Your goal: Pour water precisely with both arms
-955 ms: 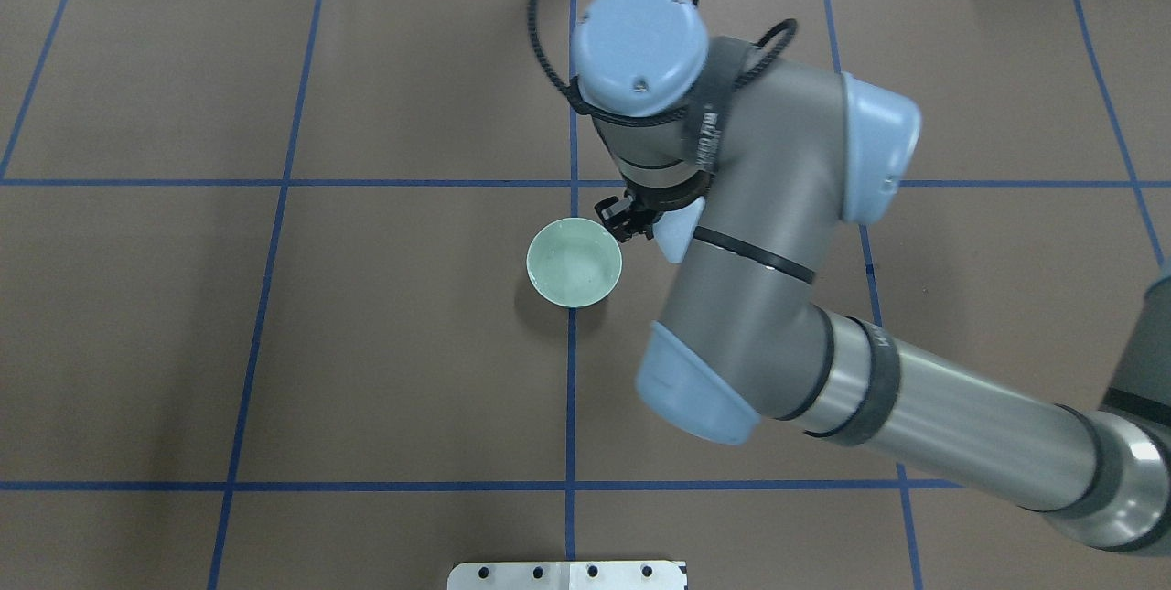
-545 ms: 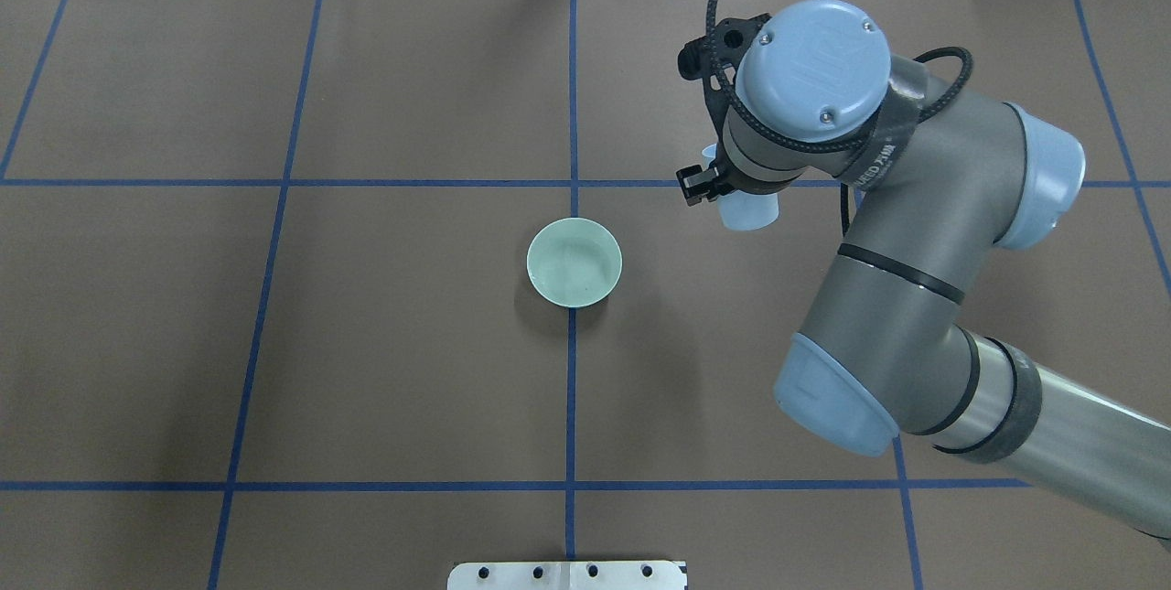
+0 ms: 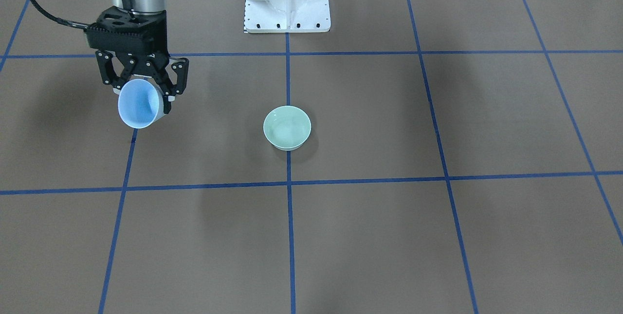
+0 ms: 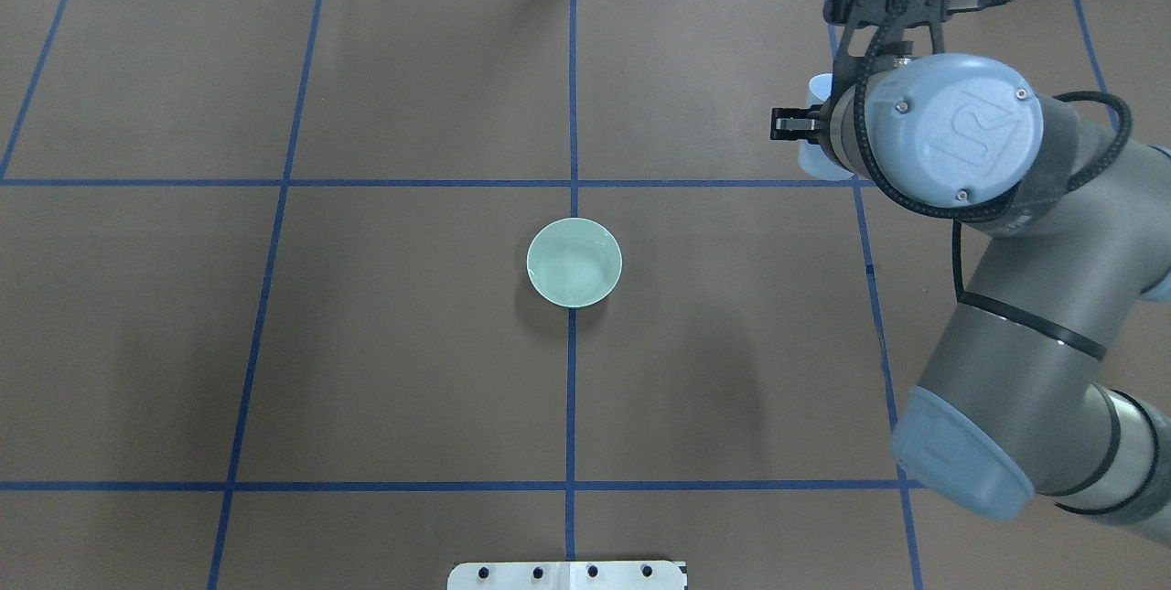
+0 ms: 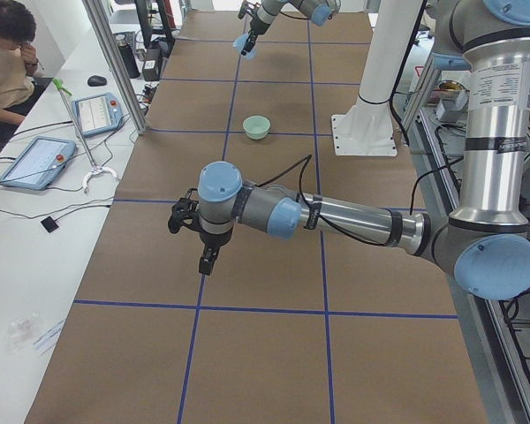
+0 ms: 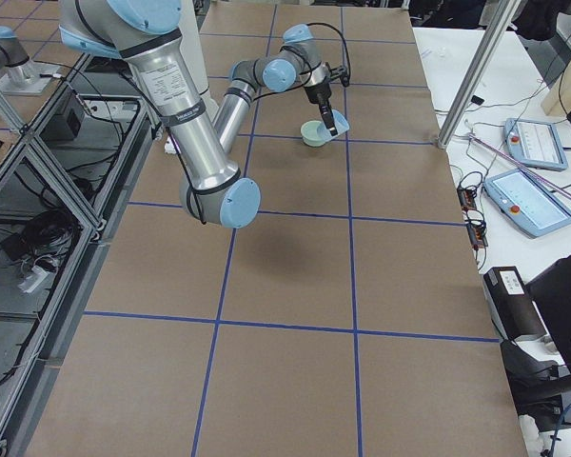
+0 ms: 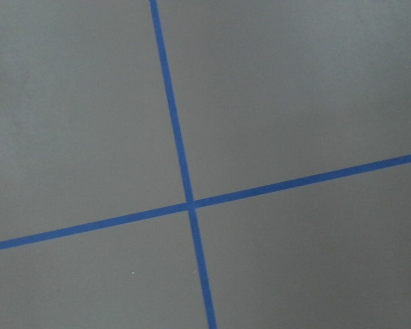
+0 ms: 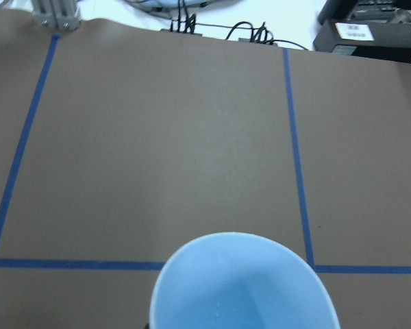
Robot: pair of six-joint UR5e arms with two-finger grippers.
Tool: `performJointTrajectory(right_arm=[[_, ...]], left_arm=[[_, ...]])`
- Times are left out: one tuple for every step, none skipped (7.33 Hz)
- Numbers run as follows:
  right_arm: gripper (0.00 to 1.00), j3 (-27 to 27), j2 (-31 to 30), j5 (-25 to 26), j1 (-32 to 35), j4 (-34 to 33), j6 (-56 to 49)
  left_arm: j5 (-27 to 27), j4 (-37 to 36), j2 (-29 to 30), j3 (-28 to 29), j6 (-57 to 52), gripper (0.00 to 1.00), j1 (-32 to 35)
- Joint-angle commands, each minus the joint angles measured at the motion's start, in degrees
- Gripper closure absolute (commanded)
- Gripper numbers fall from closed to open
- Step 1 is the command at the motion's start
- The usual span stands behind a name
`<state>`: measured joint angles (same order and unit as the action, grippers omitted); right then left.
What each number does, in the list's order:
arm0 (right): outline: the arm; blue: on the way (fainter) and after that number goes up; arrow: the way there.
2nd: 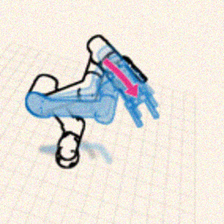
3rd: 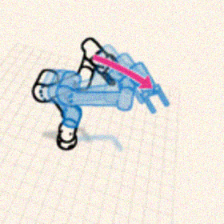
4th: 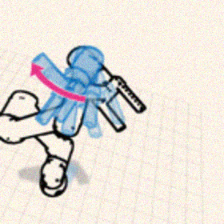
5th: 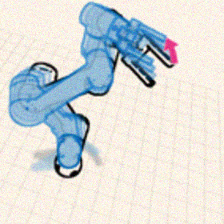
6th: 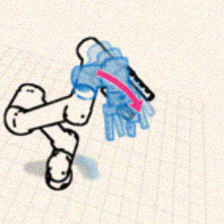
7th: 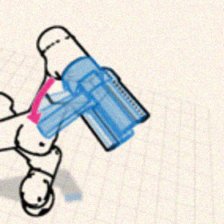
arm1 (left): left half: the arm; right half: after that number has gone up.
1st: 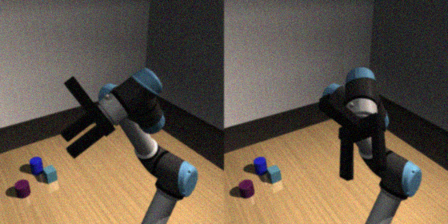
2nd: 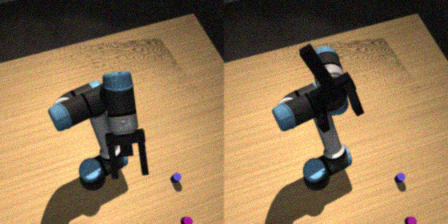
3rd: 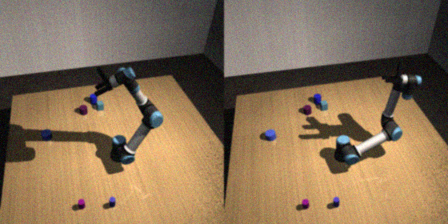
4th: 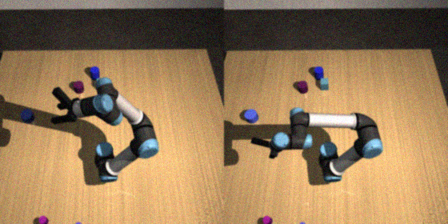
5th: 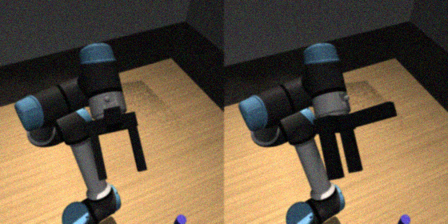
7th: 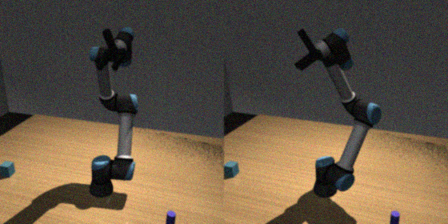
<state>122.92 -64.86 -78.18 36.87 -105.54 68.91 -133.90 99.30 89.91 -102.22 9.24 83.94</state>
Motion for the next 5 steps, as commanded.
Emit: performJointTrajectory(right_arm=[[1.00, 1.4, -8.3, 10.5, -2.4, 5.2, 7.6], [1.00, 1.4, -12.5, 15.2, -3.4, 7.9, 10.7], [1.00, 1.0, -17.2, 19.4, -4.4, 11.4, 14.9], [1.00, 0.8, -22.2, 22.2, -5.5, 15.5, 16.2], [1.00, -1.9, -26.2, 23.8, -6.4, 21.9, 18.0]], left_arm=[[0.3, 0.0, 4.1, -1.0, 10.7, 0.00, -6.5], [0.7, 0.3, 5.8, -1.0, 11.6, 0.00, -8.2], [1.3, 5.9, 6.1, -0.9, 11.8, 0.00, -9.7], [1.2, 9.8, 6.1, -0.4, 11.9, 0.00, -10.1], [1.3, 11.9, 6.1, -0.3, 13.4, 0.00, -11.3]])
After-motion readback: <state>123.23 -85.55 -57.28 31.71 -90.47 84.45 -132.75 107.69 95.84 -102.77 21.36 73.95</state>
